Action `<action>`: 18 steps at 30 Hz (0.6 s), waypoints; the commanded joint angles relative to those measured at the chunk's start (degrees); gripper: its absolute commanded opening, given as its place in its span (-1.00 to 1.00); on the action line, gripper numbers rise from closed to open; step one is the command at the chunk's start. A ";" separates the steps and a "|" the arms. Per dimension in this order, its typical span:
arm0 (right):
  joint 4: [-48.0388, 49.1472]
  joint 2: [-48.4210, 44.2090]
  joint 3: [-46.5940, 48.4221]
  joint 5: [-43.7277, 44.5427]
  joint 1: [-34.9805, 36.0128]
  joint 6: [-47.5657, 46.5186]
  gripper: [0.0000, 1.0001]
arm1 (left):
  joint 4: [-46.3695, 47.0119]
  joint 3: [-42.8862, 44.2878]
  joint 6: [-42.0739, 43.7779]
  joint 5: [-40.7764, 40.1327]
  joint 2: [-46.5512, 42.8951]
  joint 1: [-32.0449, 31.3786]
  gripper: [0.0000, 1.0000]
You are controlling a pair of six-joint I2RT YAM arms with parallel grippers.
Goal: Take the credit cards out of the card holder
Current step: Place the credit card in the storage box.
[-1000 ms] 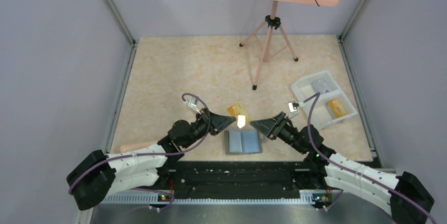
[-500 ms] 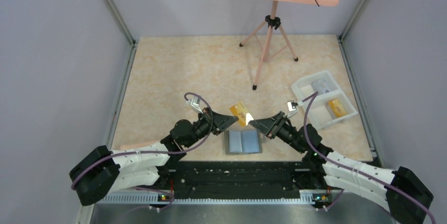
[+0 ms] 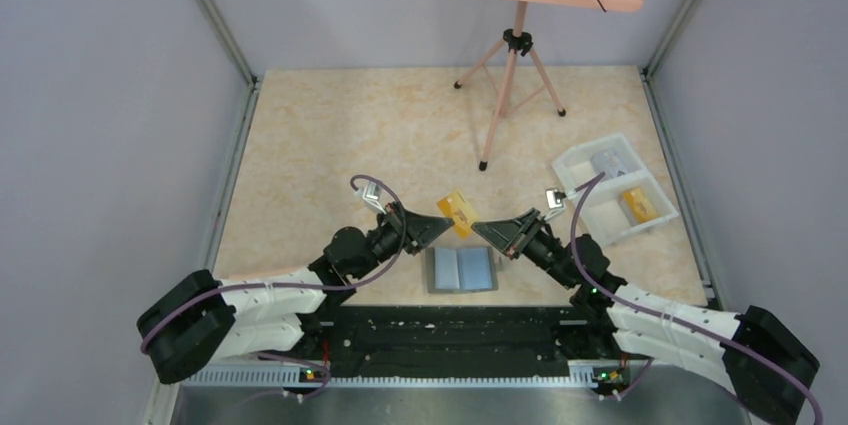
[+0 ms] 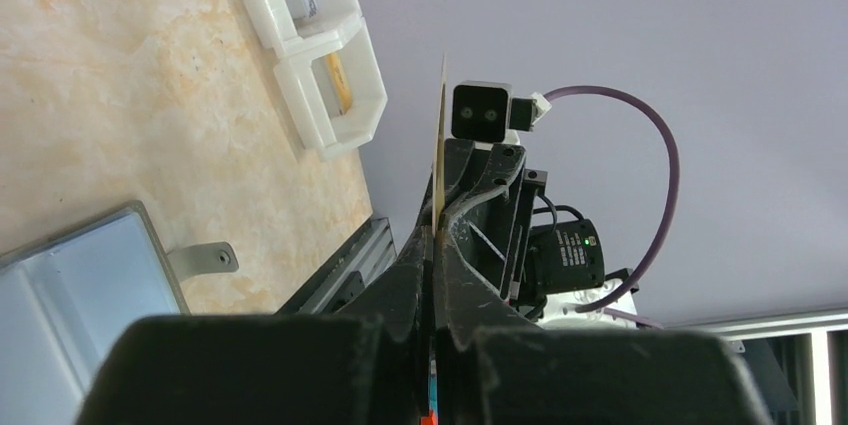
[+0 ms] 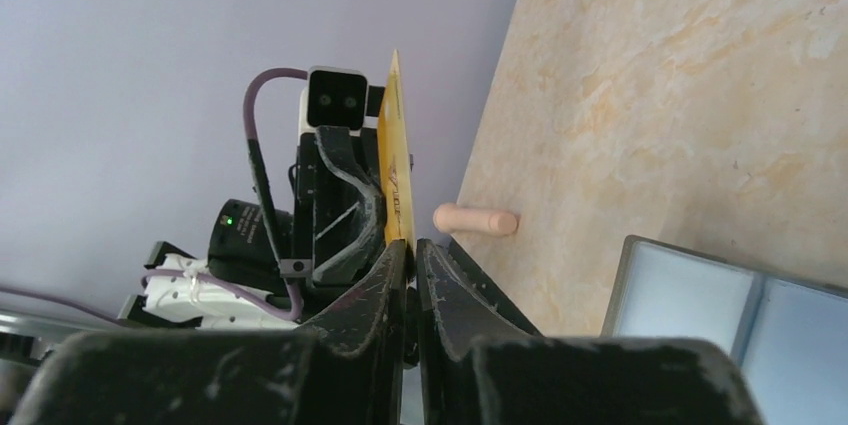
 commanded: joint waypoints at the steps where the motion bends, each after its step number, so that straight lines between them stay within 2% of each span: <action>1: 5.72 1.26 2.19 1.03 0.34 -0.01 -1.00 | 5.64 0.67 -0.88 0.04 0.86 -0.40 -1.00; 4: 5.39 0.69 2.00 2.30 0.34 0.07 -1.00 | 5.32 0.38 -0.56 -0.30 0.68 -0.40 -1.00; 5: 4.33 -0.05 2.10 2.75 0.27 -0.29 -1.00 | 4.91 -0.06 -0.82 -0.41 0.31 -0.45 -0.82; 7: -1.16 -2.08 3.58 3.50 -0.32 -1.68 -1.00 | 3.57 -1.08 -1.30 -3.32 -1.15 -0.40 -0.31; 10: -12.21 -5.62 7.79 3.94 -2.00 -5.29 -1.00 | -3.62 -1.10 -0.52 -4.57 -5.11 -0.40 0.21; 12: -18.79 -7.55 11.38 3.51 -4.01 -7.95 -1.00 | -10.41 0.07 0.92 -4.91 -8.06 -0.40 0.45; 14: -25.45 -8.80 14.69 1.88 -7.38 -10.56 -1.00 | -17.01 1.63 2.88 -5.31 -10.89 -0.40 0.61; 15: -28.60 -9.06 16.49 0.67 -9.24 -12.12 -1.00 | -20.77 2.60 3.82 -5.81 -12.16 -0.40 0.77; 17: -35.17 -8.73 20.05 -2.41 -13.19 -15.77 -1.00 | -27.20 4.66 6.11 -7.08 -14.34 -0.40 0.95; 18: -37.81 -8.28 21.74 -4.02 -15.17 -17.41 -1.00 | -29.72 5.64 7.60 -7.69 -15.17 -0.40 0.98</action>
